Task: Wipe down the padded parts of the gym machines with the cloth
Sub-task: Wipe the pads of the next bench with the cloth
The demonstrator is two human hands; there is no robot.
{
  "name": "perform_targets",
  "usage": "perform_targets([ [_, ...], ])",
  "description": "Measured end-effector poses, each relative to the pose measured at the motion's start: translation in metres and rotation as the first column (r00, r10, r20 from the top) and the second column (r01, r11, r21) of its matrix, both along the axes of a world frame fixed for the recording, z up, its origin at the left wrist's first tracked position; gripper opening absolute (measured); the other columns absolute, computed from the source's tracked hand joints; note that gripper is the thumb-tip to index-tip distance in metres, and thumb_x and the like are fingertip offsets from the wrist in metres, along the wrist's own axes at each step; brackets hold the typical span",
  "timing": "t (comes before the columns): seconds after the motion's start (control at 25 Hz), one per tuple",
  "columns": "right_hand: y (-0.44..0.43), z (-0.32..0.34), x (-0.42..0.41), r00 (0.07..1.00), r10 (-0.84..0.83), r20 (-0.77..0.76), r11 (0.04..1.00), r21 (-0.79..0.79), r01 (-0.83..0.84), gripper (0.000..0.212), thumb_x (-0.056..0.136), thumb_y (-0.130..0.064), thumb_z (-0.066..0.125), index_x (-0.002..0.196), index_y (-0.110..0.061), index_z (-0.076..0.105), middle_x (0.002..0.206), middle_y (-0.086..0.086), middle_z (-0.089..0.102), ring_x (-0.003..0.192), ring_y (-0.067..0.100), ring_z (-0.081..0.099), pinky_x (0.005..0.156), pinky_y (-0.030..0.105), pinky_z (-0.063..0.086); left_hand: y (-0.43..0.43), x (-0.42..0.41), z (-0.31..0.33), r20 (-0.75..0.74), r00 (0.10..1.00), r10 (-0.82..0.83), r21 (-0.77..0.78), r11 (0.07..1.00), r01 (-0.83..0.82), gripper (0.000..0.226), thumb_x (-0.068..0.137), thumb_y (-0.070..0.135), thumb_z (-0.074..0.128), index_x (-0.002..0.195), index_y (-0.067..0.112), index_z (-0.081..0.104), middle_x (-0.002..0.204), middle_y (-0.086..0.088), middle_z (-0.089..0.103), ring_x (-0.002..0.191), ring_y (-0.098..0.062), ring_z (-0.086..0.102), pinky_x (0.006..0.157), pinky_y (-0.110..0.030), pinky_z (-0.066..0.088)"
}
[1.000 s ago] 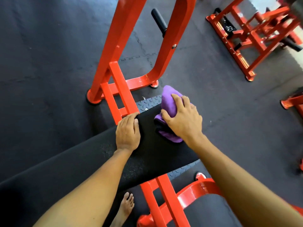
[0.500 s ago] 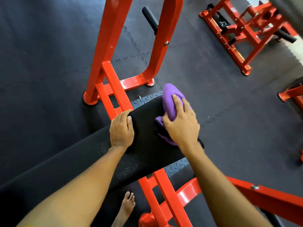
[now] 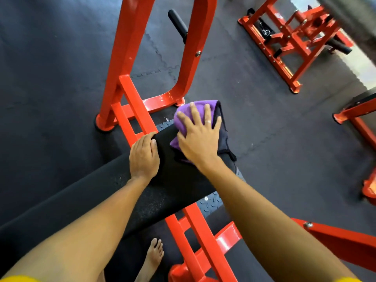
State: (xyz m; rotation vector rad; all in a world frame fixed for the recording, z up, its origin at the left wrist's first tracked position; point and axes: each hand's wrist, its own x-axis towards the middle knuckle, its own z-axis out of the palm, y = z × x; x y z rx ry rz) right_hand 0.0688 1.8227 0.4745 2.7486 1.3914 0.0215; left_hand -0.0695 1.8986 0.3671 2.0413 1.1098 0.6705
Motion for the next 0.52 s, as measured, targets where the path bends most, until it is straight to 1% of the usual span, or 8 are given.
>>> perform_targets([
  [0.12, -0.066, -0.006, -0.031, 0.967, 0.249, 0.057, 0.968, -0.045, -0.247, 0.072, 0.089, -0.052, 0.05, 0.158, -0.037, 0.035, 0.171, -0.001, 0.016, 0.158, 0.033, 0.005, 0.122, 0.066, 0.006, -0.001, 0.001, 0.002, -0.006, 1.0, -0.003, 0.012, 1.0, 0.003, 0.041, 0.103, 0.025, 0.033, 0.131, 0.012, 0.062, 0.125, -0.008, 0.067, 0.118, -0.028, 0.06, 0.104, -0.043, 0.041],
  [0.2, -0.099, -0.003, -0.026, 0.945, 0.323, 0.056, 0.944, -0.089, -0.318, 0.077, 0.085, -0.055, 0.052, 0.158, -0.041, 0.032, 0.171, -0.002, 0.015, 0.158, 0.032, 0.008, 0.123, 0.064, 0.01, 0.001, 0.0, 0.0, 0.007, 1.0, -0.002, 0.014, 1.0, 0.001, 0.041, 0.103, 0.024, 0.034, 0.13, 0.011, 0.062, 0.124, -0.009, 0.068, 0.117, -0.029, 0.06, 0.104, -0.044, 0.041],
  [0.28, -0.09, 0.005, -0.005, 0.973, 0.229, 0.035, 0.973, -0.041, -0.228, 0.078, 0.085, -0.06, 0.051, 0.159, -0.043, 0.029, 0.172, -0.003, 0.012, 0.158, 0.033, 0.007, 0.122, 0.062, 0.017, -0.001, 0.0, 0.0, 0.004, 1.0, 0.0, 0.022, 1.0, 0.0, 0.041, 0.103, 0.024, 0.034, 0.13, 0.011, 0.062, 0.125, -0.009, 0.068, 0.117, -0.029, 0.06, 0.104, -0.044, 0.041],
  [0.36, -0.048, 0.008, 0.006, 0.998, -0.025, -0.059, 0.999, 0.034, 0.027, 0.076, 0.089, -0.061, 0.049, 0.159, -0.045, 0.023, 0.172, -0.004, 0.008, 0.156, 0.038, 0.009, 0.121, 0.062, 0.021, 0.0, 0.0, -0.002, 0.005, 1.0, -0.009, 0.025, 1.0, 0.009, 0.041, 0.103, 0.024, 0.034, 0.132, 0.012, 0.061, 0.127, -0.008, 0.067, 0.119, -0.028, 0.059, 0.104, -0.044, 0.041],
  [0.4, -0.026, 0.009, 0.006, 0.982, -0.145, -0.118, 0.987, 0.047, 0.151, 0.076, 0.091, -0.06, 0.05, 0.159, -0.045, 0.022, 0.172, -0.003, 0.007, 0.155, 0.041, 0.011, 0.12, 0.063, 0.021, 0.0, 0.0, -0.002, 0.006, 1.0, -0.013, 0.027, 1.0, 0.013, 0.041, 0.104, 0.025, 0.034, 0.133, 0.012, 0.061, 0.128, -0.008, 0.066, 0.12, -0.028, 0.058, 0.105, -0.044, 0.04],
  [0.44, -0.009, 0.007, 0.001, 0.969, -0.207, -0.134, 0.976, 0.037, 0.214, 0.074, 0.091, -0.058, 0.05, 0.159, -0.043, 0.023, 0.171, 0.0, 0.008, 0.154, 0.043, 0.011, 0.119, 0.066, 0.019, 0.0, 0.0, -0.002, 0.005, 1.0, -0.014, 0.031, 0.999, 0.014, 0.042, 0.104, 0.025, 0.034, 0.133, 0.012, 0.06, 0.129, -0.008, 0.066, 0.122, -0.027, 0.058, 0.106, -0.044, 0.04],
  [0.48, -0.002, 0.002, -0.009, 0.978, -0.188, -0.092, 0.981, 0.03, 0.191, 0.073, 0.091, -0.056, 0.051, 0.158, -0.041, 0.027, 0.171, 0.002, 0.009, 0.154, 0.045, 0.008, 0.119, 0.069, 0.015, -0.001, 0.0, -0.002, 0.005, 1.0, -0.012, 0.039, 0.999, 0.012, 0.043, 0.103, 0.026, 0.033, 0.134, 0.011, 0.059, 0.131, -0.008, 0.065, 0.124, -0.028, 0.057, 0.107, -0.044, 0.039],
  [0.52, -0.005, -0.004, -0.021, 0.995, -0.099, -0.017, 0.995, 0.019, 0.1, 0.073, 0.09, -0.055, 0.052, 0.158, -0.038, 0.031, 0.171, 0.003, 0.011, 0.155, 0.044, 0.006, 0.118, 0.071, 0.011, -0.002, 0.0, 0.0, 0.01, 1.0, -0.016, 0.05, 0.999, 0.015, 0.044, 0.103, 0.025, 0.033, 0.135, 0.011, 0.058, 0.133, -0.008, 0.063, 0.126, -0.028, 0.056, 0.109, -0.044, 0.038],
])
